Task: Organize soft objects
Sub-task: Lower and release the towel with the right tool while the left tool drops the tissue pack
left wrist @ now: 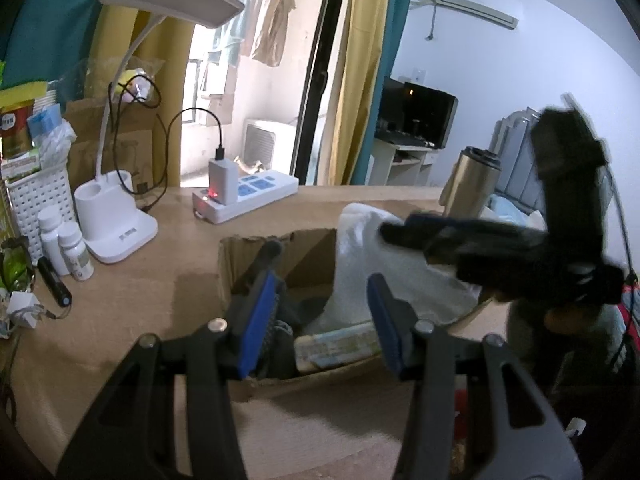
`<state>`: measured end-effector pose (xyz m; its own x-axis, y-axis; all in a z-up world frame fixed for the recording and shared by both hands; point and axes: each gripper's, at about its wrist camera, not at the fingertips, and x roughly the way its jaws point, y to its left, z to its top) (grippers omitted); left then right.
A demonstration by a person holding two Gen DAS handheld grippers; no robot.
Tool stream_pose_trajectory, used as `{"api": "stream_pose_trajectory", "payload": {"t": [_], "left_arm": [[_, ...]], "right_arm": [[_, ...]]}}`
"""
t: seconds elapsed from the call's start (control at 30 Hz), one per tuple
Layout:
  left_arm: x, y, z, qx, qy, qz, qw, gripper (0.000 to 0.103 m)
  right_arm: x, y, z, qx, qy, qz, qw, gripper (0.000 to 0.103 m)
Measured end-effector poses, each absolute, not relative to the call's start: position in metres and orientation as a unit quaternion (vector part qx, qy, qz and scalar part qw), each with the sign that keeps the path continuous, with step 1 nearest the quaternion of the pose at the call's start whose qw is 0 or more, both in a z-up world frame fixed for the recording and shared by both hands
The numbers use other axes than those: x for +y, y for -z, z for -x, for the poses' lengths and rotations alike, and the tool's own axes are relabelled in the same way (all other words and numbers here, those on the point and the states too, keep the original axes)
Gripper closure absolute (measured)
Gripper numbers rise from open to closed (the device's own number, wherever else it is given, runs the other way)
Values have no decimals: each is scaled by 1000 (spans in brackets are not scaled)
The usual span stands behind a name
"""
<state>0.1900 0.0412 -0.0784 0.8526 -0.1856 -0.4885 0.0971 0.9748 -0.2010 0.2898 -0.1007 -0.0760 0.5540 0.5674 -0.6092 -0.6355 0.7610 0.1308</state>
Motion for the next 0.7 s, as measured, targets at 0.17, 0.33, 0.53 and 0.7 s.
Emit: {"api": "stream_pose_trajectory", "payload": {"t": [0.17, 0.33, 0.53, 0.7], "left_arm": [[41, 78, -186, 260, 73, 84, 959, 53], [41, 77, -180, 258, 69, 85, 960, 52], [41, 72, -171, 249, 68, 83, 963, 51], [39, 66, -164, 242, 68, 81, 964, 50]], "right_arm": [[-96, 98, -289, 380, -356, 40, 853, 48], [-100, 93, -280, 373, -352, 35, 858, 48], [-109, 75, -265, 340, -343, 38, 874, 48], [-112, 67, -253, 327, -331, 51, 884, 47]]}}
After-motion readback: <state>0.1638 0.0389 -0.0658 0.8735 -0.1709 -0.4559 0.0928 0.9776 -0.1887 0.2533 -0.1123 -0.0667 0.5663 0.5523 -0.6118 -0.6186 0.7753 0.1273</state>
